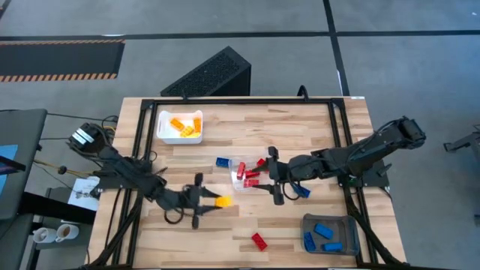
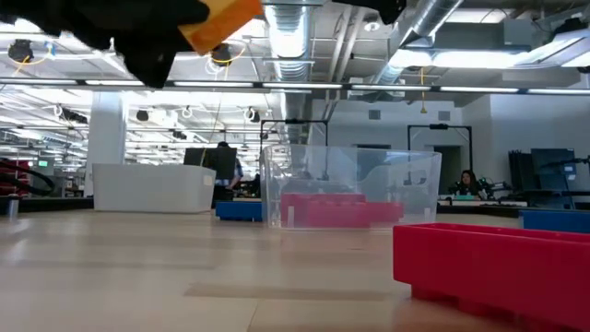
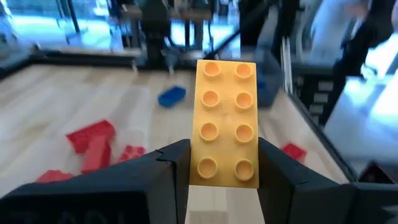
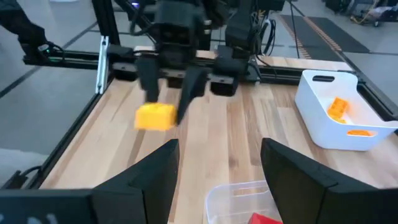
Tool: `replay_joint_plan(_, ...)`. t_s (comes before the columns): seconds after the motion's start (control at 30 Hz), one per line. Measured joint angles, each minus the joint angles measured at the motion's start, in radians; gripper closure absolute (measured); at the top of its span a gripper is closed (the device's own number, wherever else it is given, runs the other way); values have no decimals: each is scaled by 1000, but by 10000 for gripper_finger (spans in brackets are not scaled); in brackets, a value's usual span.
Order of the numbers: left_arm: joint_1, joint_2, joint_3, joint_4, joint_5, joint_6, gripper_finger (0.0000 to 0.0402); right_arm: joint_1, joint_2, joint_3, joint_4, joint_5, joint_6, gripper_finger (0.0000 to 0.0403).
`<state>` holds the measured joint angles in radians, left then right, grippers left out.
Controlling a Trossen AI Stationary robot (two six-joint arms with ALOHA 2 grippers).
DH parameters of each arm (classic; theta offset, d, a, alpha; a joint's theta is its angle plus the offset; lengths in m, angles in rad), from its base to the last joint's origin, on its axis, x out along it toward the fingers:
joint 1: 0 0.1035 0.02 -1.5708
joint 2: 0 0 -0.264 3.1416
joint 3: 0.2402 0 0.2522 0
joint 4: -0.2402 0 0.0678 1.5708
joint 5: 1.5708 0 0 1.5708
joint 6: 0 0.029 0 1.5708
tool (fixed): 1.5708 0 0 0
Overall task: Sort & place blocks by color
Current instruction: Put the yellow game piece into the white bin
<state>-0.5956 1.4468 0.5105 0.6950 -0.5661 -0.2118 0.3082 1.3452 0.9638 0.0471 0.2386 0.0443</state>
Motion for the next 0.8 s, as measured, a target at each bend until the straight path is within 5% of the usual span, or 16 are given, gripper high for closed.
replay_joint_plan(0.2,24,-25,-172,282,-45,8,295,-28,2,-3,8,-1,0,154)
replay_joint_plan(0.8,116,-30,-208,313,-15,-26,295,-157,95,-5,119,-5,-73,154)
